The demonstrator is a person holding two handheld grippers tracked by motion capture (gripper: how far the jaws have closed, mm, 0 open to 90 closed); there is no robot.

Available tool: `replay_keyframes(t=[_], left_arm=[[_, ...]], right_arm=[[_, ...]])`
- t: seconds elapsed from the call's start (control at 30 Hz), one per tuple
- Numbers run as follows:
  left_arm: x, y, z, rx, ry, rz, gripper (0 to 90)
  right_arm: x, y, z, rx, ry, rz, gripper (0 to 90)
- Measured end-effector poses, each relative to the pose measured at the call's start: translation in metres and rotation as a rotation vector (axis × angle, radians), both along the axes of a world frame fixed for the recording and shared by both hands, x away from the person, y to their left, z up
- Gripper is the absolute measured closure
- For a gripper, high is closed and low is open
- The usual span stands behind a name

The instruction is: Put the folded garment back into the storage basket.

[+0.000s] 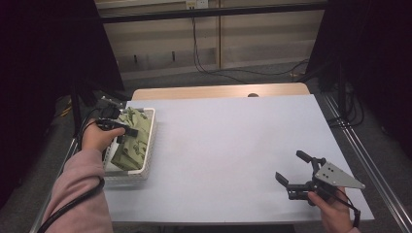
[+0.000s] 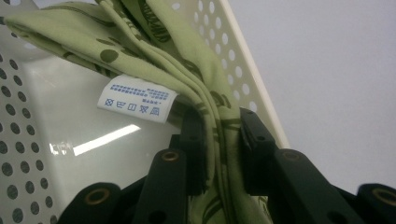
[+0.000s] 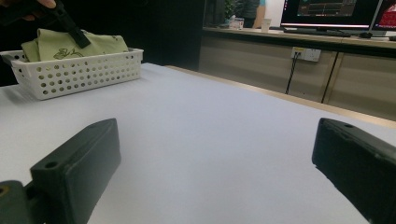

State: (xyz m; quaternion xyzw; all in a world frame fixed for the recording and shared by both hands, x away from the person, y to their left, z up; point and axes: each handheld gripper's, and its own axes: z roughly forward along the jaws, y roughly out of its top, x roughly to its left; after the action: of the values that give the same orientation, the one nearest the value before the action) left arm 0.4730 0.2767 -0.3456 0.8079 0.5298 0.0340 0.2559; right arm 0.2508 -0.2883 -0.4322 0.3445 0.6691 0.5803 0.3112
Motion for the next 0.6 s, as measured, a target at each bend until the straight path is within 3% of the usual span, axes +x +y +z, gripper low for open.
replay_keyframes(t=[0.1,0.13,0.17,0.2,0.3,0.33,0.4,0.47,0.5,0.53,0.57,0.6], left_arm=[[-0.001,0.0,-0.003,-0.022,-0.01,0.032,73.6],[-0.001,0.003,-0.002,-0.004,0.001,-0.001,73.4],[-0.002,0.001,-0.003,-0.023,-0.009,0.042,73.4],[-0.002,0.002,-0.003,-0.028,-0.004,0.048,73.3],[-0.003,0.005,-0.003,-0.021,-0.014,0.054,73.1],[-0.002,0.008,-0.004,-0.012,-0.011,0.021,73.0],[-0.004,0.007,-0.005,-0.032,-0.014,0.057,72.7],[-0.004,0.01,-0.005,0.004,-0.035,0.056,72.5],[-0.004,0.01,-0.005,-0.028,-0.017,0.068,72.4],[-0.005,0.01,-0.006,-0.014,-0.034,0.077,72.3],[-0.004,0.013,-0.006,-0.016,-0.012,0.052,72.3],[-0.005,0.013,-0.006,-0.034,-0.012,0.076,72.2]], right_arm=[[0.0,0.0,0.0,-0.003,-0.004,0.003,0.8],[0.0,0.0,0.0,-0.003,-0.005,0.003,0.8],[0.0,-0.001,0.0,-0.004,-0.004,0.003,0.8],[0.0,-0.001,0.0,-0.004,-0.004,0.003,0.8],[0.0,0.0,0.0,-0.003,-0.004,0.003,0.8],[0.0,0.0,0.0,0.001,-0.002,0.002,0.8],[0.0,0.0,0.0,0.002,-0.001,0.002,0.8],[0.0,0.0,0.0,0.0,0.0,0.0,0.8],[0.0,0.0,0.0,0.0,0.001,0.0,0.8],[0.0,0.0,0.0,0.0,0.001,0.0,0.8],[0.0,0.0,0.0,0.0,0.0,-0.001,0.8],[0.0,0.0,0.0,-0.004,-0.005,0.003,0.8]])
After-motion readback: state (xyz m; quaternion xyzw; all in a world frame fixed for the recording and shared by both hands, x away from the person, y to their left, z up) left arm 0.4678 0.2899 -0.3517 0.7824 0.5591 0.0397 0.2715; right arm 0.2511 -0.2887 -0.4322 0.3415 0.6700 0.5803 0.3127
